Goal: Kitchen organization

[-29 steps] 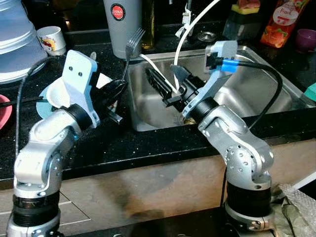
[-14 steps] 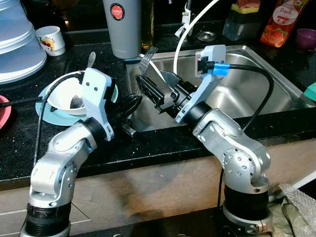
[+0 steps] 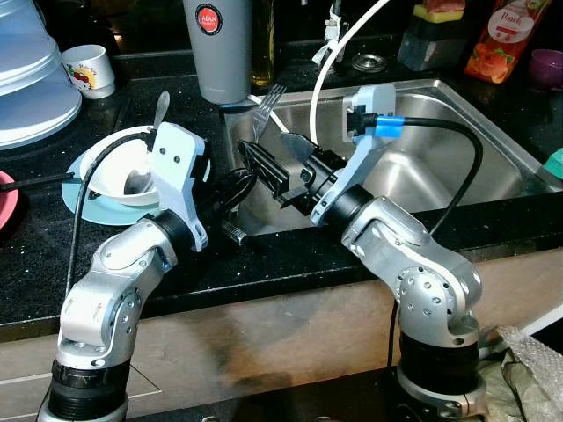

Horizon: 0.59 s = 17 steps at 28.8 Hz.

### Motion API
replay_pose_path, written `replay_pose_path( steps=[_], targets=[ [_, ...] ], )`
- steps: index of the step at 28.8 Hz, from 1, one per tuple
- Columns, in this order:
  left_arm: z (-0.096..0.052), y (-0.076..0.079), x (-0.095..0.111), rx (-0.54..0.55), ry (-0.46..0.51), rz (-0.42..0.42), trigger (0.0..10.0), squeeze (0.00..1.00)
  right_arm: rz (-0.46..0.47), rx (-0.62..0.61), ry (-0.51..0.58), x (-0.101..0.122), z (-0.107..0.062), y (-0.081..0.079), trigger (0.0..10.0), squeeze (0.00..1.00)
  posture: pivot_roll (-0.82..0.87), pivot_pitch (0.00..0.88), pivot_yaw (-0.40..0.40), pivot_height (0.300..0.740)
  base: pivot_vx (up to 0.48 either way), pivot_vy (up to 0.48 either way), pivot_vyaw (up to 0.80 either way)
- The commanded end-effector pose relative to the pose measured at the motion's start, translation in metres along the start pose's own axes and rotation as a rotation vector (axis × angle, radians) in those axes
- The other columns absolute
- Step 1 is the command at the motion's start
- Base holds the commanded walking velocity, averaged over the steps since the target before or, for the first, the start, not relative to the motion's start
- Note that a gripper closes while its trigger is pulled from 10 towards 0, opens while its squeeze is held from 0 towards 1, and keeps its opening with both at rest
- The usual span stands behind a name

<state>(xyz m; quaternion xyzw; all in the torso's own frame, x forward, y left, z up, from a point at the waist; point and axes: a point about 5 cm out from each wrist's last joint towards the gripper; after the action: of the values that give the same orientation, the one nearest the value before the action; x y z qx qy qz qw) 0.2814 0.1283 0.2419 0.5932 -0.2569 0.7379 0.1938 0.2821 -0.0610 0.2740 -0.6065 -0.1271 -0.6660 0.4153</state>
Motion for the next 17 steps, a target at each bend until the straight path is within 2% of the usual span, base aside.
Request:
replay_pose_path(
  steps=[1, 12, 13, 14, 15, 16, 17],
  targets=[
    [0.002, 0.002, 0.004, -0.017, 0.035, -0.018, 0.0, 0.0, 0.003, 0.01, -0.028, -0.004, 0.0, -0.003, 10.0, 0.0, 0.02, 0.099, 0.023, 0.74, 0.0, 0.0, 0.0],
    [0.002, 0.005, 0.004, -0.046, 0.04, -0.024, 0.0, 0.0, 0.012, -0.047, -0.054, -0.007, 0.002, 0.002, 10.0, 0.0, 0.02, 0.1, 0.025, 0.74, 0.0, 0.0, 0.0],
    [0.002, 0.005, 0.004, -0.049, 0.04, -0.026, 0.0, 0.0, 0.017, -0.055, -0.052, -0.007, 0.002, 0.003, 6.4, 0.0, 0.02, 0.1, 0.025, 0.74, 0.0, 0.0, 0.0],
    [0.002, 0.006, 0.004, -0.053, 0.04, -0.028, 0.0, 0.0, 0.023, -0.064, -0.05, -0.007, 0.002, 0.004, 1.0, 0.0, 0.01, 0.1, 0.027, 0.74, 0.0, 0.0, 0.0],
    [0.002, 0.006, 0.004, -0.053, 0.04, -0.028, 0.0, 0.0, 0.023, -0.064, -0.05, -0.007, 0.002, 0.004, 1.0, 0.0, 0.01, 0.1, 0.027, 0.74, 0.0, 0.0, 0.0],
    [0.001, 0.007, 0.003, -0.059, 0.04, -0.032, 0.0, 0.0, 0.027, -0.074, -0.048, -0.007, 0.002, 0.005, 0.0, 0.0, 0.01, 0.1, 0.027, 0.74, 0.0, 0.0, 0.0],
    [0.001, 0.009, 0.003, -0.073, 0.042, -0.039, 0.0, 0.0, 0.033, -0.09, -0.044, -0.007, 0.001, 0.007, 0.0, 0.0, 0.01, 0.101, 0.028, 0.74, 0.0, 0.0, 0.0]
  ],
)
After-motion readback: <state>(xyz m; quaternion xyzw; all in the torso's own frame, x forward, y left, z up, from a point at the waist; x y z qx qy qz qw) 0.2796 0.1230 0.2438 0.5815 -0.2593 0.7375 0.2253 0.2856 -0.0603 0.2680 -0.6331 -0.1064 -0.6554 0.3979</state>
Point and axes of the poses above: a point about 5 cm out from each wrist's last joint towards the gripper, its own z axis pointing out of the wrist towards the gripper, its own x axis along the axis of the wrist's last joint, y = z × x, and after that the axes turned 6 degrees about z, right-handed
